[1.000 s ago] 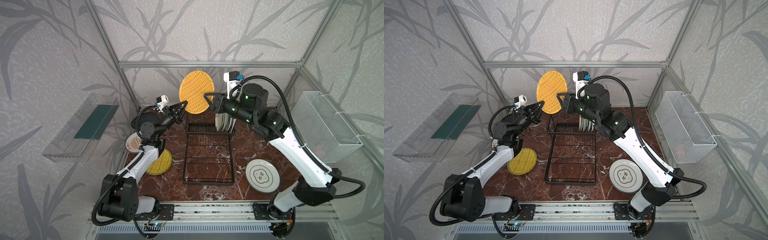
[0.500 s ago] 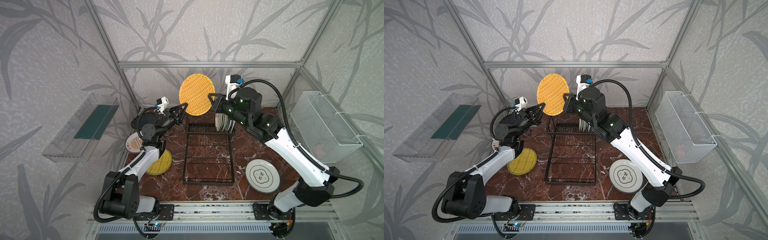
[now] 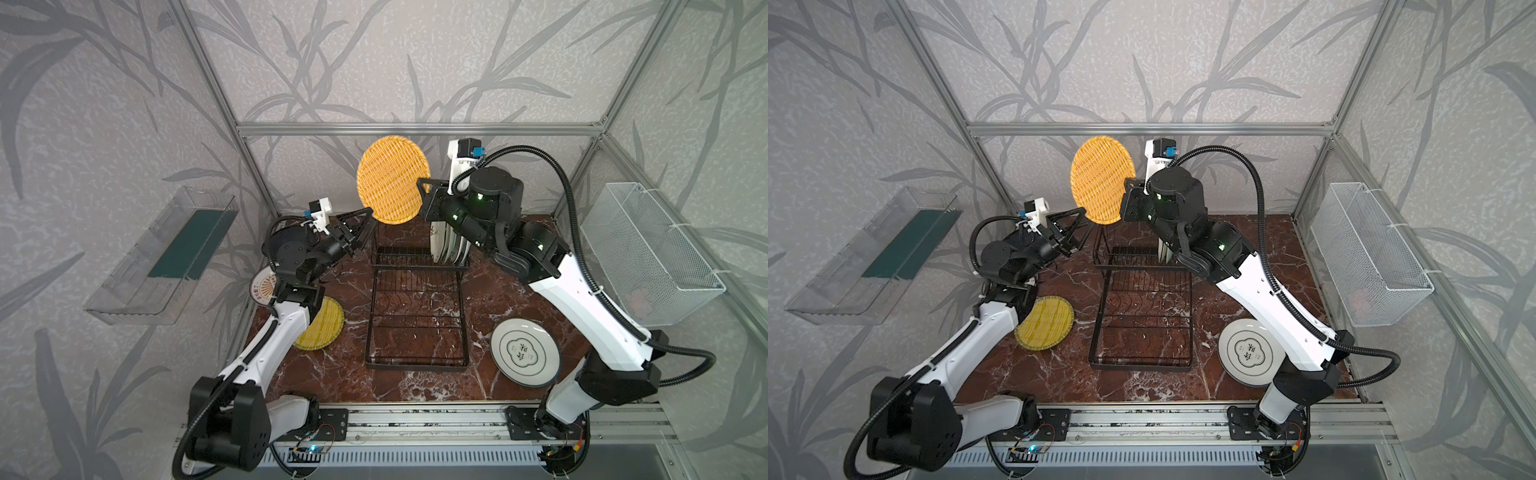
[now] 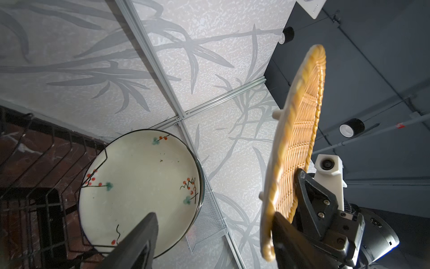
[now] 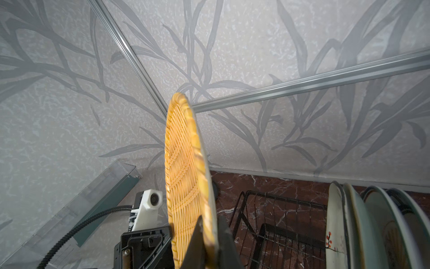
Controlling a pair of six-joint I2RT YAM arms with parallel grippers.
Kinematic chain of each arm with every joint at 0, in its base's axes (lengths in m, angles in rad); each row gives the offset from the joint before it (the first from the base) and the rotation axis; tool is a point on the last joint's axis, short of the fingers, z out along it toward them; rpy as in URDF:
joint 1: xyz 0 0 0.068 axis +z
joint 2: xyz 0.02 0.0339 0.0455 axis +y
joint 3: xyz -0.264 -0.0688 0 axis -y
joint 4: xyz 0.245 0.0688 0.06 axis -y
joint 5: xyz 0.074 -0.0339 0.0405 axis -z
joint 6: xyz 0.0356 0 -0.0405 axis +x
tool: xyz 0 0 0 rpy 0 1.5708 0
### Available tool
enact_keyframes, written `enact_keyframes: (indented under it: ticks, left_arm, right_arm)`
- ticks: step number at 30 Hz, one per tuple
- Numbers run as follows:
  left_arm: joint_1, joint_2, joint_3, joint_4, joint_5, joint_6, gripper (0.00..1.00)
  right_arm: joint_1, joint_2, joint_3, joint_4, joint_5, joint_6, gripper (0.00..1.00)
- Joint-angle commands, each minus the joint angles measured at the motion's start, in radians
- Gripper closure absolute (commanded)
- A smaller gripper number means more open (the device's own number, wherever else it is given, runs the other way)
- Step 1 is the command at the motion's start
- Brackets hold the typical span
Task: Load plates into a dish rack
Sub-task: Place the plate on the dish rack.
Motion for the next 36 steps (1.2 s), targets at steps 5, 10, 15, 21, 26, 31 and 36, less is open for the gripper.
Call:
enact_keyframes:
  ticks: [5, 10, 15, 21, 26, 31, 36]
  left_arm:
    - [0.022, -0.081, 0.207, -0.815, -0.114, 0.479, 0.17]
    - [0.021, -0.105, 0.361, -1.179, -0.316, 0.740, 0.16]
    - [0.012, -0.137, 0.394, -1.303, -0.410, 0.847, 0.15]
    - [0.004, -0.179, 0.323, -1.314, -0.437, 0.848, 0.15]
    - [-0.004, -0.191, 0.292, -1.307, -0.437, 0.839, 0.15]
    - [-0.014, -0.198, 0.279, -1.303, -0.443, 0.840, 0.15]
    - [-0.021, -0.208, 0.255, -1.297, -0.451, 0.842, 0.15]
  right_arm:
    - [0.103, 0.142, 0.285, -0.100, 0.371, -0.180, 1.00]
    - [0.176, 0.281, 0.501, -0.187, 0.551, -0.242, 1.00]
    - [0.226, 0.413, 0.653, -0.137, 0.753, -0.408, 1.00]
    - [0.235, 0.431, 0.600, -0.076, 0.858, -0.473, 1.00]
    - [0.234, 0.441, 0.533, -0.033, 0.951, -0.522, 1.00]
    - [0.212, 0.448, 0.509, -0.145, 0.964, -0.428, 1.00]
    - [0.181, 0.475, 0.559, -0.395, 0.917, -0.216, 1.00]
